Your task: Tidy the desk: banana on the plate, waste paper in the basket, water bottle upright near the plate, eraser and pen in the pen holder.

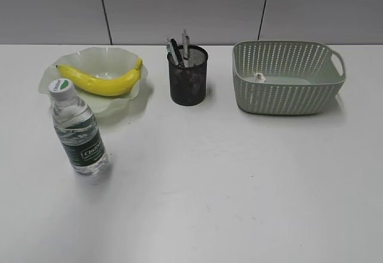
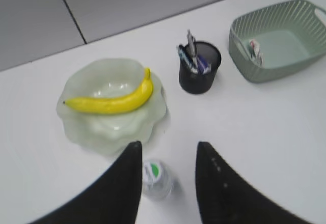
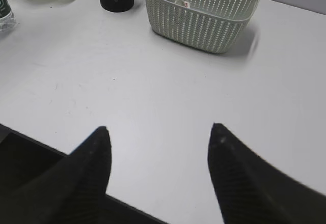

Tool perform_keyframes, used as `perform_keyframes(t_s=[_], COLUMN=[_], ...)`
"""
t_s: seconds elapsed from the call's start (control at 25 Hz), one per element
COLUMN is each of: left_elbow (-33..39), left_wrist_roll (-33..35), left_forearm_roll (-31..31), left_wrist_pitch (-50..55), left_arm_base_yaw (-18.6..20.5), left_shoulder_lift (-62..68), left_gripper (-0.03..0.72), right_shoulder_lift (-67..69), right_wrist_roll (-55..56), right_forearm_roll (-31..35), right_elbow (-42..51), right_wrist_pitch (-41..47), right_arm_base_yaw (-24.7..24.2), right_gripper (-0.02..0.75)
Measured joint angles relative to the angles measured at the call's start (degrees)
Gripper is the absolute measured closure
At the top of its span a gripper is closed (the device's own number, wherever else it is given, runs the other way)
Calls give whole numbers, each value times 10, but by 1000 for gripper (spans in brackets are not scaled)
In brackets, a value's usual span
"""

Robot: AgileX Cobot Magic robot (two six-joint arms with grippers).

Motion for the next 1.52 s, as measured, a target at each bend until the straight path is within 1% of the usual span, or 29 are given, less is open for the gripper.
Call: perform_keyframes(t_s=[0.08,0.32,0.4,0.48,0.64,0.76,0.88,1.12,1.52], left_elbow=[82,362,437,508,602,634,637,655,657], left_wrist_roll=[1,1,1,1,1,2,12,21,25], left_forearm_roll=[-2,-12,-20,-27,-34,-41,-47,-54,-56], left_wrist_pitch=[0,-2,-11,-17,-19,-24,-41,-81,-87], left_arm_base_yaw=[0,0,0,0,0,0,0,0,0], left_shoulder_lift=[-73,-313,-395,-468,-615,-703,-754,-746,-746], left_gripper=[428,442,442,442,442,444,444,444,445], right_shoulder_lift=[0,0,0,0,0,0,0,0,0], right_wrist_roll=[0,0,0,0,0,0,0,0,0], right_forearm_roll=[0,0,0,0,0,2,4,5,5], right_elbow=[0,0,0,0,0,0,0,0,0], right_wrist_pitch=[0,0,-1,-1,-1,-1,-1,-1,-1], right_arm_base_yaw=[0,0,0,0,0,0,0,0,0], right_gripper=[258,258,258,258,258,258,258,258,258])
